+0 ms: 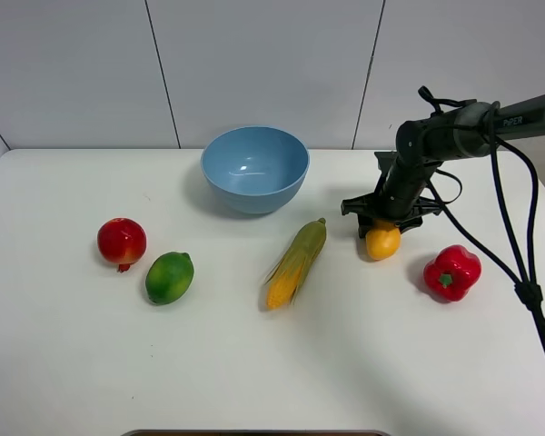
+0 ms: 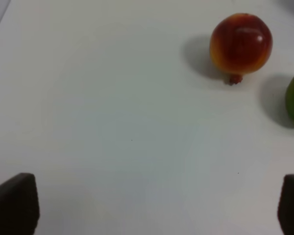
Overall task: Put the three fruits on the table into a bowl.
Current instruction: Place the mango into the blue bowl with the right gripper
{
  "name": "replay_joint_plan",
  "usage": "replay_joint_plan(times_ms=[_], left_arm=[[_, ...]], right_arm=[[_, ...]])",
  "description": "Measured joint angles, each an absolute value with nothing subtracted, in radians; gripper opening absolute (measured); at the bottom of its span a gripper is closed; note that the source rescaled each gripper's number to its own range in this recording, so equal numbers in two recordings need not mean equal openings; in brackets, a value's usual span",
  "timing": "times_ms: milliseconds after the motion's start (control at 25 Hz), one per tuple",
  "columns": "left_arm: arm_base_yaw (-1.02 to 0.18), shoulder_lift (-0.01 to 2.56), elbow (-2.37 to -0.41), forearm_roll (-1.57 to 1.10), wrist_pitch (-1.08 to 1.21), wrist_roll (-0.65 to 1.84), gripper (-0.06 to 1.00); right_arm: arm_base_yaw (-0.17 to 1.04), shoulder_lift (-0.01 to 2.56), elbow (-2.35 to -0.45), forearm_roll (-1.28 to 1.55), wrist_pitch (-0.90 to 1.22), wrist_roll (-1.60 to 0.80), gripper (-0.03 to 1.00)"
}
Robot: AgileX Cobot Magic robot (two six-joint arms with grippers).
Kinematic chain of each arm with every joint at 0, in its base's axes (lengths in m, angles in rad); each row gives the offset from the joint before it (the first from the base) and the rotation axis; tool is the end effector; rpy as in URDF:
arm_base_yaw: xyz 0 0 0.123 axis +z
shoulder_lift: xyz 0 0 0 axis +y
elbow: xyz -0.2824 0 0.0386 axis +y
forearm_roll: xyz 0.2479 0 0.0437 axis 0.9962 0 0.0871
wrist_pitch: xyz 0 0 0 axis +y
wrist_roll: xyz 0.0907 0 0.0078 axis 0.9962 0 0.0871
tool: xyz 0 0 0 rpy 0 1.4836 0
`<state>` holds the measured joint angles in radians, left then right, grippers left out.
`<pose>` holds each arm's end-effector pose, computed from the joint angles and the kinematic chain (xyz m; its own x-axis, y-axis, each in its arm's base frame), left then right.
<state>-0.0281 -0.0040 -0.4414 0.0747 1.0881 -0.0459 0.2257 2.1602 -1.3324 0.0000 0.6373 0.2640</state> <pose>-0.0003 0.0060 0.2588 -0.5258 0.0036 -0.8506 -0.0340 0.9991 0.0253 0.3960 0.0909 0.0939 -0.9818 0.0423 -0.1851 0.0336 0.9982 0.0500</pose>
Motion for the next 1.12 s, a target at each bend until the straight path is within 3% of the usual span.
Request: replay_joint_plan(times_ms=[600, 1120], left_arm=[[-0.028, -0.004, -0.441, 0.075, 1.088, -0.045, 1.00], [-0.028, -0.004, -0.441, 0.075, 1.088, -0.045, 1.00]], right_arm=[[0.235, 1.973, -1.331, -0.008, 0.619, 0.264, 0.04], [0.332, 1.729, -1.331, -0.083, 0.499, 0.264, 0.04]])
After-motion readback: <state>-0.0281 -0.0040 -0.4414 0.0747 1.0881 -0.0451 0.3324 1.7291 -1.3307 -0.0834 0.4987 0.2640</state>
